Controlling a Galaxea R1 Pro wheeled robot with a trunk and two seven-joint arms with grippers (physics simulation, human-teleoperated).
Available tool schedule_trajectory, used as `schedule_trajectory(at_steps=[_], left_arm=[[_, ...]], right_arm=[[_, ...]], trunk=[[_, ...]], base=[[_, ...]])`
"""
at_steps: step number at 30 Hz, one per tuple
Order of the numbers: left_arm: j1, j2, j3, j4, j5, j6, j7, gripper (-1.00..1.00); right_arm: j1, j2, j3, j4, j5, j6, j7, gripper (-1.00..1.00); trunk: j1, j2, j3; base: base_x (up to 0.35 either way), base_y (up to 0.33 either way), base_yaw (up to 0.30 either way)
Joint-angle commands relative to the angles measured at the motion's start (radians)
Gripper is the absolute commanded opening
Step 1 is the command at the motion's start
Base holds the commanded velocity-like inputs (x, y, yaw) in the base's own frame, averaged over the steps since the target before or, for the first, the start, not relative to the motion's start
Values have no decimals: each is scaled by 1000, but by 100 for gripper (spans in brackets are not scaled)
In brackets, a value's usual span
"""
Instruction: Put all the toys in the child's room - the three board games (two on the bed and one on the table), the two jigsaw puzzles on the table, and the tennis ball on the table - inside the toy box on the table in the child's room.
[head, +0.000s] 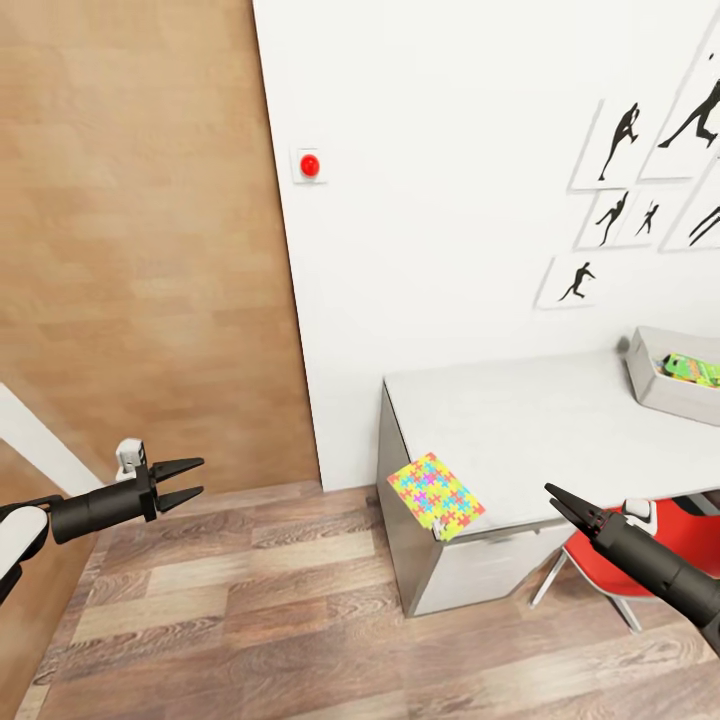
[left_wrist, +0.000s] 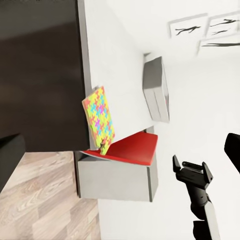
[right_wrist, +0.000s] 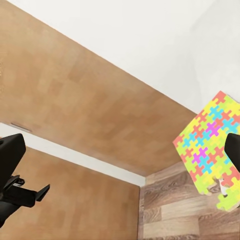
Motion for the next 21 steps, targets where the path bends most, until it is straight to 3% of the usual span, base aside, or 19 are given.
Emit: schedule_trajectory(at_steps=[1,21], left_arm=[[-1,1,-2,1,-3,2,-6,100],[-1,-1,-1,1,-2,-1,-1,100]], right_arm=[[-1,0,-1,0,-3,7,1,100],[-1,2,29,-2,-3,-28,-3,100]], trunk=[[1,-2,0],[1,-2,33]], base=[[0,0,0],[0,0,0]])
